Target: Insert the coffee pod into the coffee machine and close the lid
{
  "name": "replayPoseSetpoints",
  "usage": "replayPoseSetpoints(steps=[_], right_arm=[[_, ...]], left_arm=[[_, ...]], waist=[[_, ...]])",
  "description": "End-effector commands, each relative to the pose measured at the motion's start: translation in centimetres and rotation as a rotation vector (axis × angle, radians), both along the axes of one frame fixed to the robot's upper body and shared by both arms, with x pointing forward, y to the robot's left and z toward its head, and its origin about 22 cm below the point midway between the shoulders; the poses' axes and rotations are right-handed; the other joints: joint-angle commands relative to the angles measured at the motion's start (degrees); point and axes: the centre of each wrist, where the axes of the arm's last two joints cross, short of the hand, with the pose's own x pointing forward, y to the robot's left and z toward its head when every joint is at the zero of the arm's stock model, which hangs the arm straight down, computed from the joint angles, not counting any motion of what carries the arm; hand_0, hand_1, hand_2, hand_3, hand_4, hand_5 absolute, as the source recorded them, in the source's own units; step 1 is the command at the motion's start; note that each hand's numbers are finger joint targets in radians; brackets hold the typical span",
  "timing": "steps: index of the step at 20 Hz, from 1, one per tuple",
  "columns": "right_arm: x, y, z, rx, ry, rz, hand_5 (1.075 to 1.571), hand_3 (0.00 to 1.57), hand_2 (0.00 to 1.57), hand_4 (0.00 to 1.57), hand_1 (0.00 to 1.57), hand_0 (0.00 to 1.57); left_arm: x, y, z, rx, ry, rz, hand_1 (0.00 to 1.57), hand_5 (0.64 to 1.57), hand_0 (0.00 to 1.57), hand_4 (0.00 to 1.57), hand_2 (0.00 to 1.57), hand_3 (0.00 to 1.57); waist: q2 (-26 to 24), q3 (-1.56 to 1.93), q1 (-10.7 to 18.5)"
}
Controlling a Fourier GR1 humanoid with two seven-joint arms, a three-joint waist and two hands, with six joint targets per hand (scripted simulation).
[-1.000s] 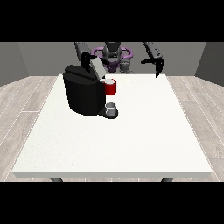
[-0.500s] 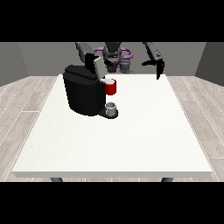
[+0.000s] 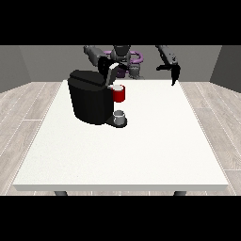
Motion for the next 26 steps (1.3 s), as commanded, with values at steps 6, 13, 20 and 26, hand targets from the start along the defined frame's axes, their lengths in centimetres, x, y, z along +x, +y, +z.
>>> replayPoseSetpoints(steps=[6,13,20,26], right_arm=[[1.2,4.9,2.9,-0.191,-0.130,0.035,1.571,0.00,0.00,0.44,0.00,0.00],[-0.2,7.6,2.5,-0.153,-0.146,0.175,1.571,0.00,0.00,0.41,0.00,0.00],[-2.1,9.7,0.4,-0.162,-0.067,0.277,1.571,0.00,0.00,0.49,0.00,0.00],[-6.8,10.2,-5.0,-0.104,-0.063,0.539,1.571,0.00,0.00,0.46,0.00,0.00]], left_arm=[[1.8,-1.1,1.4,0.002,-0.021,-0.052,0.00,1.571,0.00,0.34,0.00,0.00],[0.3,-0.3,-1.7,-0.031,0.019,-0.007,0.00,1.571,0.00,0.36,0.00,0.00],[-0.6,0.1,-3.3,-0.024,0.060,-0.054,0.00,1.571,0.00,0.37,0.00,0.00],[-1.9,-0.2,-4.7,-0.048,0.063,-0.023,0.00,1.571,0.00,0.17,0.00,0.00]], waist=[[3.08,-0.38,4.72],[0.64,-0.38,1.52],[-1.93,-0.39,3.23],[-2.62,-0.37,1.74]])
